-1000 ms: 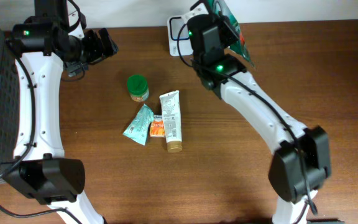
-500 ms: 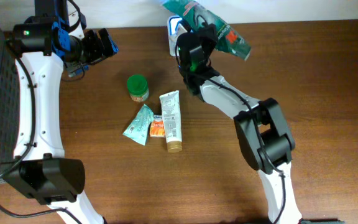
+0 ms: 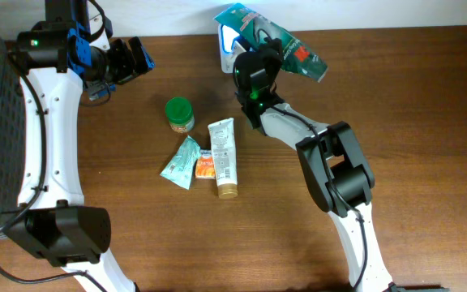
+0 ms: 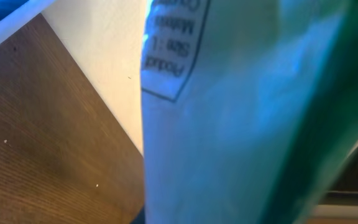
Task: Scan the item barcode
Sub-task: 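Hold the green packet's barcode up to the white scanner, then carry the green packet right and lay it on the table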
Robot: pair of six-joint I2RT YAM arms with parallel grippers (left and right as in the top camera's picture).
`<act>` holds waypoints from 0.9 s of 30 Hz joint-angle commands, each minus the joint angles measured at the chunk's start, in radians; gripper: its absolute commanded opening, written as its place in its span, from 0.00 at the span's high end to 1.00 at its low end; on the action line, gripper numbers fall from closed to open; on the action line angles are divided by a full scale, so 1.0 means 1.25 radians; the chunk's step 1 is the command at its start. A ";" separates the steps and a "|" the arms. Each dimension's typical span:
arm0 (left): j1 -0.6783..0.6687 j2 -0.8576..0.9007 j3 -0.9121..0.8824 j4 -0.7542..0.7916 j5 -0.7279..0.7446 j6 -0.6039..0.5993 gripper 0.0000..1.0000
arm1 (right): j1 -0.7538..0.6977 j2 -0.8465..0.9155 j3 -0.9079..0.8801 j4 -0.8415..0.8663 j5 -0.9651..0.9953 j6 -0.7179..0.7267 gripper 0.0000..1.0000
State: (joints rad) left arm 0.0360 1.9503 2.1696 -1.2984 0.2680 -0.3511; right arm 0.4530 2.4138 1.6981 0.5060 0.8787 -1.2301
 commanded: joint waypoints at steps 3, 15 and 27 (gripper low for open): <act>0.003 -0.012 0.008 -0.001 -0.005 0.007 0.01 | -0.004 -0.137 0.009 0.002 0.095 0.013 0.96; 0.003 -0.012 0.008 -0.001 -0.005 0.007 0.01 | -0.055 -0.617 0.009 -0.844 -0.282 0.727 0.96; 0.003 -0.012 0.008 -0.001 -0.005 0.007 0.01 | -0.648 -0.573 -0.064 -1.273 -1.161 0.924 0.96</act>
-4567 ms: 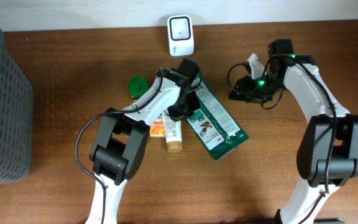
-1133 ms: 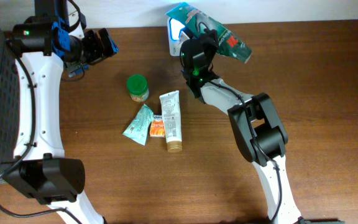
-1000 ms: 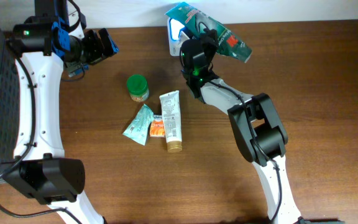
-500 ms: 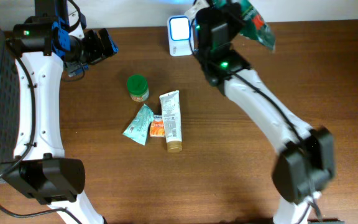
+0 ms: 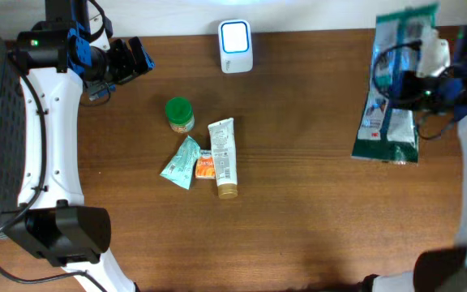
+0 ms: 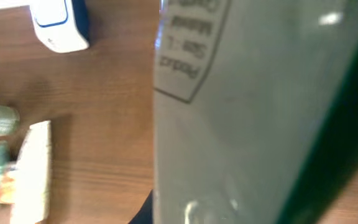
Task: Scan the item barcode
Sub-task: 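Carry the green packet right and lay it on the table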
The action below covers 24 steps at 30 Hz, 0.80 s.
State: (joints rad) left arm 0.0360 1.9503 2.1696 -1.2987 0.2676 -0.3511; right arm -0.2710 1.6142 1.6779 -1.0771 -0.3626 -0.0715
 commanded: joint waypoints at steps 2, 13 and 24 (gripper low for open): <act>0.003 -0.012 0.008 -0.001 -0.005 0.007 0.01 | -0.109 0.150 -0.085 -0.005 -0.168 -0.032 0.96; 0.003 -0.012 0.008 -0.001 -0.005 0.007 0.01 | -0.166 0.309 0.016 -0.082 -0.096 -0.033 0.04; 0.003 -0.012 0.008 -0.001 -0.005 0.007 0.01 | 0.168 0.313 0.157 -0.157 -0.201 -0.032 0.02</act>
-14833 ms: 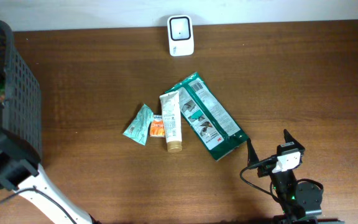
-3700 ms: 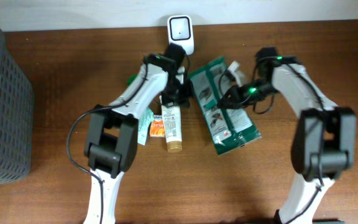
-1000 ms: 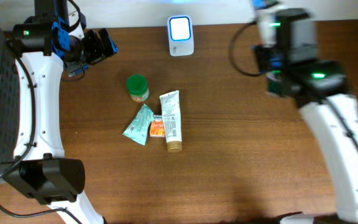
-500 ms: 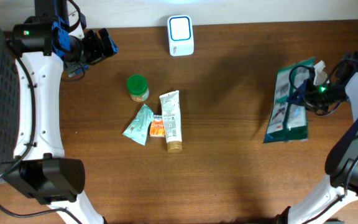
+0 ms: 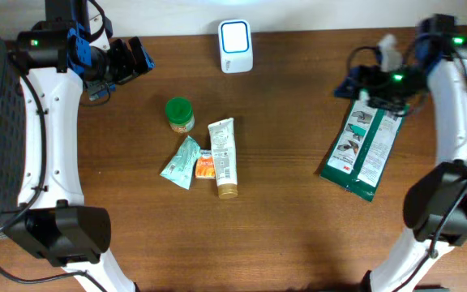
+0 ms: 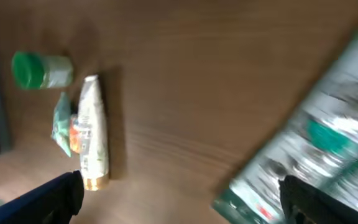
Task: Scan the item barcode
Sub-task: 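Carry the green packet right and lay it on the table, then reach the right gripper to the white tube and grasp its cap end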
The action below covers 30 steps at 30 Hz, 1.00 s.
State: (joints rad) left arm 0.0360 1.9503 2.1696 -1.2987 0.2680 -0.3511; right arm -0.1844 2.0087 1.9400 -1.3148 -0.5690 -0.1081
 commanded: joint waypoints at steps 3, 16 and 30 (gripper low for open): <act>0.003 -0.012 0.008 -0.001 -0.005 0.007 0.01 | 0.233 -0.003 -0.164 0.150 -0.036 0.059 0.12; 0.003 -0.012 0.008 -0.001 -0.005 0.007 0.01 | 0.463 0.012 -0.448 0.619 -0.045 0.322 0.30; 0.003 -0.012 0.008 -0.001 -0.005 0.007 0.01 | 0.461 0.105 -0.448 0.801 -0.045 0.323 0.96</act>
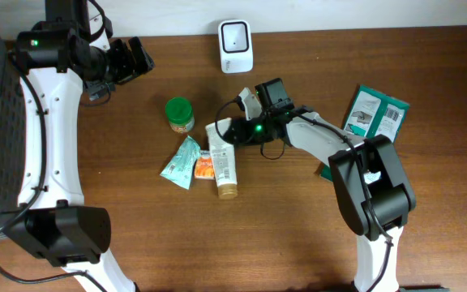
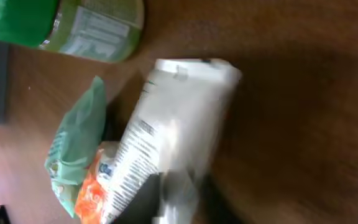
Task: Scan the item barcode
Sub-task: 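Reach the right gripper to the white tube and grasp its cap end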
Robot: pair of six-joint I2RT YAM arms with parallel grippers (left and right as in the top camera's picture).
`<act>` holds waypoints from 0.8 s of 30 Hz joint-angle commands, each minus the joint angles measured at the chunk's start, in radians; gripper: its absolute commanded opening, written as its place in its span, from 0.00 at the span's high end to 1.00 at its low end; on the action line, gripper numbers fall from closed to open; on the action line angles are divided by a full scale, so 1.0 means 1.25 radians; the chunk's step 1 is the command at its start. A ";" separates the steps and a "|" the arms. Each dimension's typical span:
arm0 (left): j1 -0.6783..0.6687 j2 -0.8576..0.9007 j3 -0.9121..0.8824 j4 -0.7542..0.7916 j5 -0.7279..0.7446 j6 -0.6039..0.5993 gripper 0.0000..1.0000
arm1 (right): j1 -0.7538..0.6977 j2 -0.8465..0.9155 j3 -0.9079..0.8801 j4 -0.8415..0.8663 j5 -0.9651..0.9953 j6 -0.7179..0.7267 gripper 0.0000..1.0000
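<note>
The white scanner stands at the table's back edge. A white tube lies mid-table between a green-lidded jar, a teal packet and an orange packet. My right gripper is at the tube's flat upper end. In the right wrist view the tube fills the middle, beside the jar and the teal packet. The fingers there are a dark blur at the bottom. My left gripper hangs open at the back left, holding nothing.
A green flat package lies at the right of the table, partly under my right arm. A dark mesh basket stands at the far left edge.
My right gripper was open over the green package at the right. It is now mid-table at the white tube's upper end. The package lies where it was. The left arm has not moved.
My right gripper held the green package over the scanner at the back. Then it held the package at the right side of the table. Then the package lay on the table with the gripper open above it. Now the gripper is at the white tube.
</note>
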State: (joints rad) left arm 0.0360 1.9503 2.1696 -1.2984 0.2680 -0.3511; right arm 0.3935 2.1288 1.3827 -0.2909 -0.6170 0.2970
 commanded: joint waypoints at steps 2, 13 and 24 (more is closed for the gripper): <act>0.003 -0.012 0.008 -0.001 -0.005 0.007 0.01 | -0.007 0.009 -0.002 -0.027 -0.009 -0.003 0.96; 0.003 -0.012 0.008 -0.001 -0.005 0.007 0.01 | -0.026 -0.092 0.115 -0.288 0.006 -0.136 0.63; 0.003 -0.012 0.008 -0.001 -0.005 0.007 0.01 | 0.215 -0.052 0.171 -0.522 0.212 0.014 0.93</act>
State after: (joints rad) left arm 0.0360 1.9503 2.1696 -1.2984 0.2680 -0.3511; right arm 0.6205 2.0304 1.6218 -0.9253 -0.4732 0.2520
